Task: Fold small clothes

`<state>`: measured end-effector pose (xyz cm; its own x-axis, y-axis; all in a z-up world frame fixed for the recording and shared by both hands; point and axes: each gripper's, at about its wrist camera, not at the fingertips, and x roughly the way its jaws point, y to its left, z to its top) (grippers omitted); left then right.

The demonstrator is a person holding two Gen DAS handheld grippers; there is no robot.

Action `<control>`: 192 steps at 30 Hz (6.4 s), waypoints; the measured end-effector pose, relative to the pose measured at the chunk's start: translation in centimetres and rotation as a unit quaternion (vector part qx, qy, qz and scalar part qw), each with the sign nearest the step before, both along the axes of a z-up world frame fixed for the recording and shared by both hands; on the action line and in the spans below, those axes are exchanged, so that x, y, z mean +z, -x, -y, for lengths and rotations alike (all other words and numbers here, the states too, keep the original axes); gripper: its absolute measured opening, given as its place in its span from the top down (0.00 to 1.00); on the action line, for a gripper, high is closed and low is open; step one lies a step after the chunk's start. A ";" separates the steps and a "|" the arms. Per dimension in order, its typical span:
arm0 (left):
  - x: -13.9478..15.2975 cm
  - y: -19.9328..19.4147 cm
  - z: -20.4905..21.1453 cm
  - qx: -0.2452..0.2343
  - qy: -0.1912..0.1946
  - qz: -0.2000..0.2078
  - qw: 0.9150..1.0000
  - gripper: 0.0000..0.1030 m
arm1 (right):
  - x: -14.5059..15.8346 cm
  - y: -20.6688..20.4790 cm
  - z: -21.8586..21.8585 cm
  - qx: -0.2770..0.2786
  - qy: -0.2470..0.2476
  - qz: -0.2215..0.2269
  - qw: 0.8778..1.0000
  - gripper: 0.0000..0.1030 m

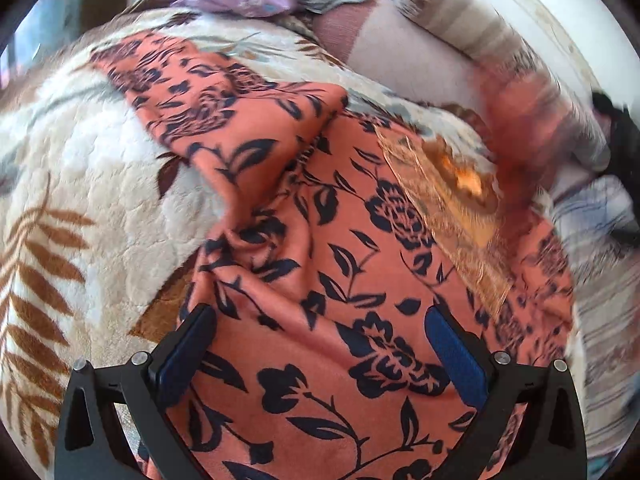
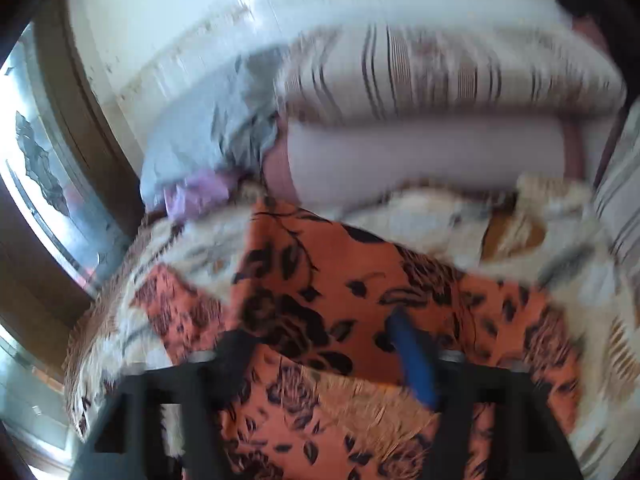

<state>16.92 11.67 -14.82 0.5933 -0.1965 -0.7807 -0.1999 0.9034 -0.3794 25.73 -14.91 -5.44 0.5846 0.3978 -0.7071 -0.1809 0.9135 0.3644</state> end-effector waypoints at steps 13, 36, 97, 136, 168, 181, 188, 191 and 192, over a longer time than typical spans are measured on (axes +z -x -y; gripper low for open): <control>0.4 0.3 -0.4 0.015 0.075 0.042 0.996 0.00 | -9.8 8.9 11.8 -0.090 0.103 0.045 0.990 0.15; 0.2 -12.2 1.9 0.070 0.131 -0.068 0.987 0.93 | -11.2 9.9 16.0 -0.080 -0.084 0.063 0.991 0.05; 2.5 -1.9 1.0 0.001 0.060 0.071 0.996 0.37 | -10.6 6.4 8.0 -0.097 0.185 0.048 0.977 0.02; 21.1 -10.9 -9.8 0.018 -0.092 0.221 0.971 0.96 | -12.0 5.6 11.2 -0.095 0.084 0.036 0.991 0.00; -0.6 -3.5 -2.3 0.041 -0.007 0.019 0.999 0.21 | -8.4 6.4 19.1 -0.136 -0.166 -0.005 0.977 0.10; -1.1 -3.7 -2.6 0.050 -0.004 0.014 0.999 0.20 | -8.9 -0.9 16.5 -0.095 0.113 -0.089 0.985 0.87; 2.3 -2.1 -3.0 0.102 -0.033 0.093 0.990 0.20 | -3.2 1.7 14.5 -0.093 0.286 0.038 0.953 0.90; 1.9 -3.2 -0.8 0.049 -0.100 0.079 0.991 0.18 | -10.5 0.3 17.6 -0.091 0.207 -0.088 0.970 0.72; 0.1 -4.4 0.1 0.013 -0.114 0.024 0.993 0.18 | -10.2 0.9 18.4 -0.111 0.178 -0.061 0.976 0.68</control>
<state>21.30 11.61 -14.74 0.6329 -0.0018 -0.7742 -0.2118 0.9614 -0.1754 24.78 -33.33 -15.61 0.5305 -0.0118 -0.8476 0.0605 0.9979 0.0240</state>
